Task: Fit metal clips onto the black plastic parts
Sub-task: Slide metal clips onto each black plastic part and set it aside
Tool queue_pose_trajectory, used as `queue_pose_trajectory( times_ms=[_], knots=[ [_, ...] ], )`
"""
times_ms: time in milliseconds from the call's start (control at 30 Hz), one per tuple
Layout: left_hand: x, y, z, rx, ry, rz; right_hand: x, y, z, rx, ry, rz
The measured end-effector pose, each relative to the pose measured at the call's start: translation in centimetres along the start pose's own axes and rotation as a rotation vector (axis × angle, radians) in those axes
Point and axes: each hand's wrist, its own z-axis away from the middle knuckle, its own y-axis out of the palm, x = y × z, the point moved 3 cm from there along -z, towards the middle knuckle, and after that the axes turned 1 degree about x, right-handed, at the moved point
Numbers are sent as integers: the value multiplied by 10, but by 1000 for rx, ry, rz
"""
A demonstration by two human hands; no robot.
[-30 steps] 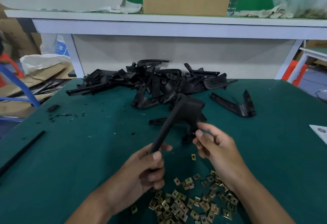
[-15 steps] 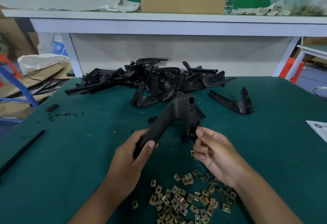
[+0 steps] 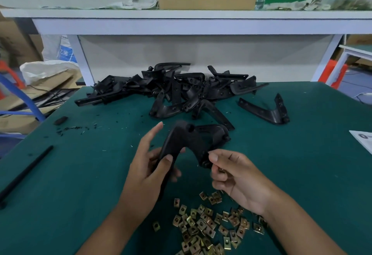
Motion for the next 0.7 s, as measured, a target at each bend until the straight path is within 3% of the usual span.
queue_pose_trajectory(
  times_ms=[133, 333, 700],
  knots=[
    [2, 7, -2, 207, -228, 370, 0, -6, -3, -35, -8, -83],
    [6, 16, 1, 261, -388, 653, 0, -7, -4, -49, -21, -84],
    [0, 24, 4, 257, -360, 574, 3, -5, -1, -77, -42, -42]
  ],
)
